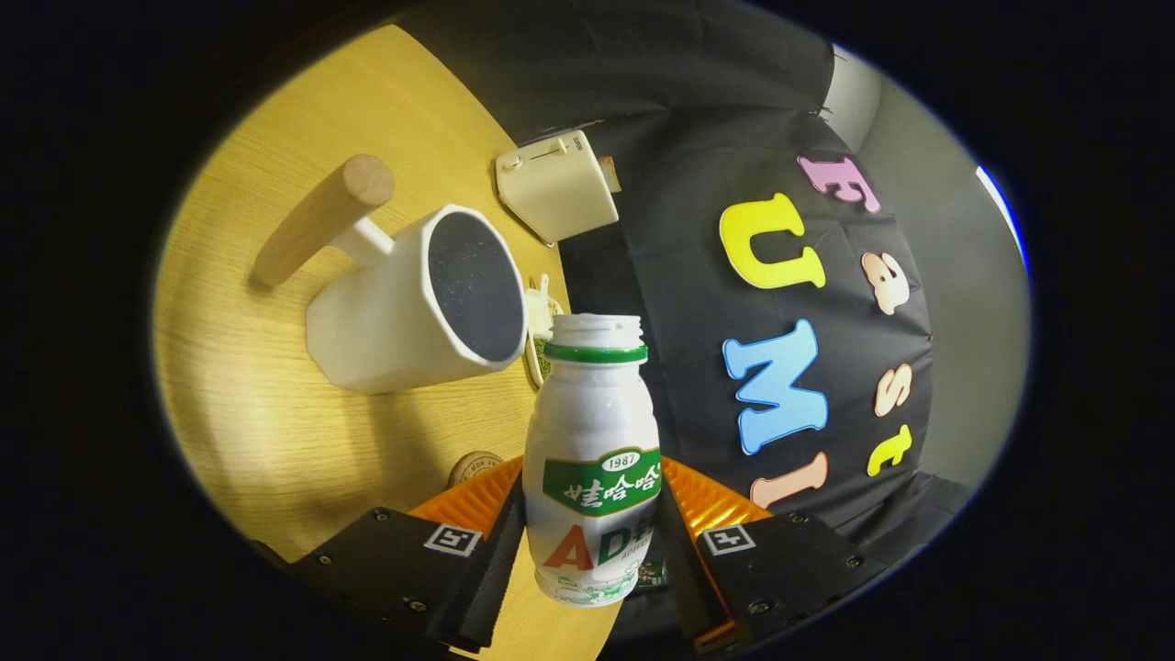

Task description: Take the bottle from table, then pour the juice into the cup, finally place the bottle on the coaster

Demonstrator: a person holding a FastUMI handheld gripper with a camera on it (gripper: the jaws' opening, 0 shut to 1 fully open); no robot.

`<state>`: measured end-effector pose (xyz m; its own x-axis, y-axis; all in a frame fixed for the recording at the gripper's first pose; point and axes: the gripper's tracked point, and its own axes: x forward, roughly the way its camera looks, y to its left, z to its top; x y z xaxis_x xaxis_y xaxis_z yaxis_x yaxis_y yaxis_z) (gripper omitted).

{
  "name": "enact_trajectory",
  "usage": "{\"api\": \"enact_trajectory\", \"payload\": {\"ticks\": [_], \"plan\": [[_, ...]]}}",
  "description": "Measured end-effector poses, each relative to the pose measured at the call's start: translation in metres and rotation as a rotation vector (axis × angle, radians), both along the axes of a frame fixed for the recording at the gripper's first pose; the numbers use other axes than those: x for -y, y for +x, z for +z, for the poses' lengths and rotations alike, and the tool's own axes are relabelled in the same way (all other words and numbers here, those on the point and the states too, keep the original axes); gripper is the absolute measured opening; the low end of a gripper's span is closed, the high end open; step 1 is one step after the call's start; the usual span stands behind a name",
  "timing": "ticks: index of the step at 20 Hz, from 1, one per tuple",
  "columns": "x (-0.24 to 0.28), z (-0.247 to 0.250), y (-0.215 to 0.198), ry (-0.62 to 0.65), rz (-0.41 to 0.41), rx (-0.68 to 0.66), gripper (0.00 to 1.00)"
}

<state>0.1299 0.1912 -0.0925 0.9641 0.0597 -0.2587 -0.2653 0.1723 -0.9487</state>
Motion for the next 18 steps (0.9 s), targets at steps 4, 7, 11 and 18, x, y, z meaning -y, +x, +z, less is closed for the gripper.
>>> {"api": "enact_trajectory", "payload": {"ticks": [4, 7, 11, 18], "plan": [[-0.001, 0.007, 0.001, -0.068, 0.01, 0.024, 0.73], [-0.001, 0.009, 0.001, -0.095, 0.015, 0.031, 0.73], [-0.004, 0.013, 0.002, -0.123, 0.021, 0.035, 0.73], [-0.001, 0.016, 0.004, -0.188, 0.028, 0.042, 0.73]]}}
